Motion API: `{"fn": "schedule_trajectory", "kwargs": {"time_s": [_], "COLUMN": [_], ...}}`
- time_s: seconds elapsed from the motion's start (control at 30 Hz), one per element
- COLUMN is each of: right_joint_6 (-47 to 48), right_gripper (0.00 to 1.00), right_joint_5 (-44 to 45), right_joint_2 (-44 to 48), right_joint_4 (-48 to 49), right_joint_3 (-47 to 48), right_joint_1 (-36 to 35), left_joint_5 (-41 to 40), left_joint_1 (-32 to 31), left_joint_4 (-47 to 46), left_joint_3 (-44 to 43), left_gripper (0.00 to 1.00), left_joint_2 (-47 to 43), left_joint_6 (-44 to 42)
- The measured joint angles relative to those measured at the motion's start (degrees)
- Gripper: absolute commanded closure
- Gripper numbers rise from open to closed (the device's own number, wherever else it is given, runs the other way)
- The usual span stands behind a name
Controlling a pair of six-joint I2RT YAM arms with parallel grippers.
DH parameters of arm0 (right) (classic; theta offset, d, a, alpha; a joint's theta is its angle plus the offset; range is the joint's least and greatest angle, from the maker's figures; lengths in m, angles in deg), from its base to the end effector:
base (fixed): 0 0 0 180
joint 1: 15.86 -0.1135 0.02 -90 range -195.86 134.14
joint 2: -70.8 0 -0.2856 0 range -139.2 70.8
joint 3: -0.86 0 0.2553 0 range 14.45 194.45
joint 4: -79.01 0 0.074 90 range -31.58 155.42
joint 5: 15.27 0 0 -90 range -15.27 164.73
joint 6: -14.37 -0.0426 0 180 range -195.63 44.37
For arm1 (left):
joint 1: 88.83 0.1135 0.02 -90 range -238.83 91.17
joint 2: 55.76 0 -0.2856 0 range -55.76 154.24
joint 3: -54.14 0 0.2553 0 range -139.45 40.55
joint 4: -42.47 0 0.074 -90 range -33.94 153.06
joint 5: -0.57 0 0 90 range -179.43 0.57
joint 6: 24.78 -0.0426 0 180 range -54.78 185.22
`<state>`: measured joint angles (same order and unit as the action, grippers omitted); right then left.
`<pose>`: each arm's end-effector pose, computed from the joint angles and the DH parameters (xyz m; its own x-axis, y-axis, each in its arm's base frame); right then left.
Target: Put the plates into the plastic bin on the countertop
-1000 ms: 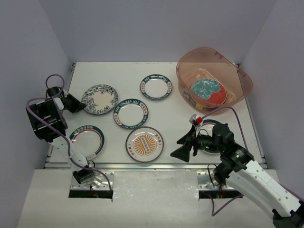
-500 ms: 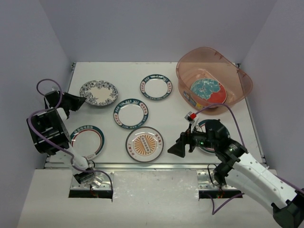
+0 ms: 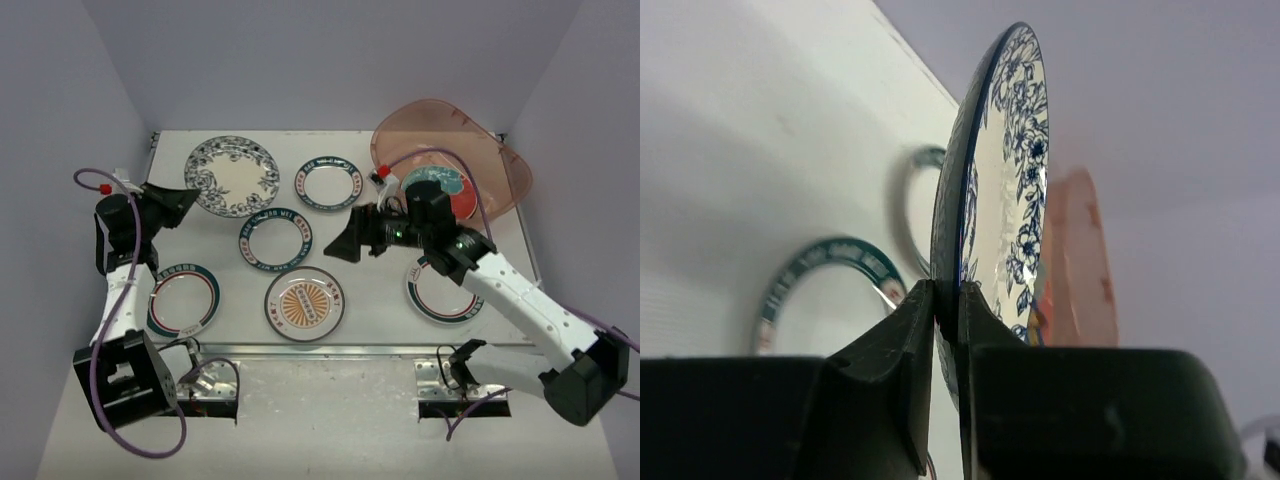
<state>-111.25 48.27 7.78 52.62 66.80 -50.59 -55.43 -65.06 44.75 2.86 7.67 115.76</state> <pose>0.1932 0.1570 0.3364 -0.7587 0.1085 -0.6423 -0.4970 0.5410 0.6785 0.2363 0.0780 0.2880 -0.2696 -0.8181 -0.5079 -0.0735 0.5434 -0.8363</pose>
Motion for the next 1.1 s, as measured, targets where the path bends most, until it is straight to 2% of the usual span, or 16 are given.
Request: {"fn": "schedule_trajectory", "kwargs": {"time_s": [0.1,0.2,0.33,0.4,0.6,0.73,0.83,0.87,0.9,0.93,0.97,1.0,1.07,1.1], "right_joint_6": [-1.62,-0.90,2.68,3.16,-1.19,-4.22,-6.61,-7.45,-8.19,-8.79,-9.66,-10.86,-13.06,-13.76], "right_gripper": [0.02,0.02,0.10,0.14,0.17,0.31,0.36,0.40,0.52,0.73,1.00,1.00,1.00,1.00], "right_joint_5": [-4.49,-7.88,-10.11,-11.06,-19.40,-22.22,-25.02,-25.83,-26.45,-26.90,-27.34,-27.70,-26.30,-24.77], "right_joint_2": [-9.78,-17.59,-26.56,-28.21,-28.03,-27.08,-26.79,-26.75,-26.75,-26.76,-26.78,-26.80,-26.91,-27.07], "right_joint_4": [0.96,-1.80,-5.85,-7.57,-3.64,-1.42,1.65,2.77,3.97,5.01,6.13,7.36,8.50,8.69], "right_joint_3": [11.34,20.23,29.03,29.34,22.84,19.88,18.64,18.26,17.84,17.42,16.99,16.49,15.54,14.98], "right_joint_1": [5.85,10.89,12.48,12.34,11.94,11.84,11.40,11.05,10.42,9.69,8.77,7.83,6.50,6.36], "left_joint_5": [6.81,14.16,20.48,22.41,23.58,23.41,23.04,22.85,22.59,22.35,22.14,21.92,21.57,21.61], "left_joint_1": [-4.53,-5.98,-6.18,-6.25,-6.50,-6.52,-6.54,-6.55,-6.56,-6.58,-6.61,-6.63,-6.58,-6.46], "left_joint_4": [-0.10,-2.87,-7.62,-9.14,-10.26,-10.09,-10.63,-10.71,-10.70,-10.77,-10.87,-10.99,-11.34,-11.66], "left_joint_3": [2.61,4.92,8.22,9.38,10.73,11.01,11.67,11.84,11.89,11.89,11.89,11.89,11.64,11.23], "left_gripper": [1.00,1.00,1.00,1.00,1.00,1.00,1.00,1.00,1.00,1.00,1.00,1.00,0.93,0.66], "left_joint_2": [-7.28,-11.07,-13.68,-14.23,-15.44,-15.43,-15.32,-15.29,-15.27,-15.27,-15.27,-15.27,-15.21,-15.21], "left_joint_6": [2.13,5.82,10.46,11.76,13.64,13.81,14.56,14.82,15.07,15.27,15.42,15.59,15.66,15.43]}}
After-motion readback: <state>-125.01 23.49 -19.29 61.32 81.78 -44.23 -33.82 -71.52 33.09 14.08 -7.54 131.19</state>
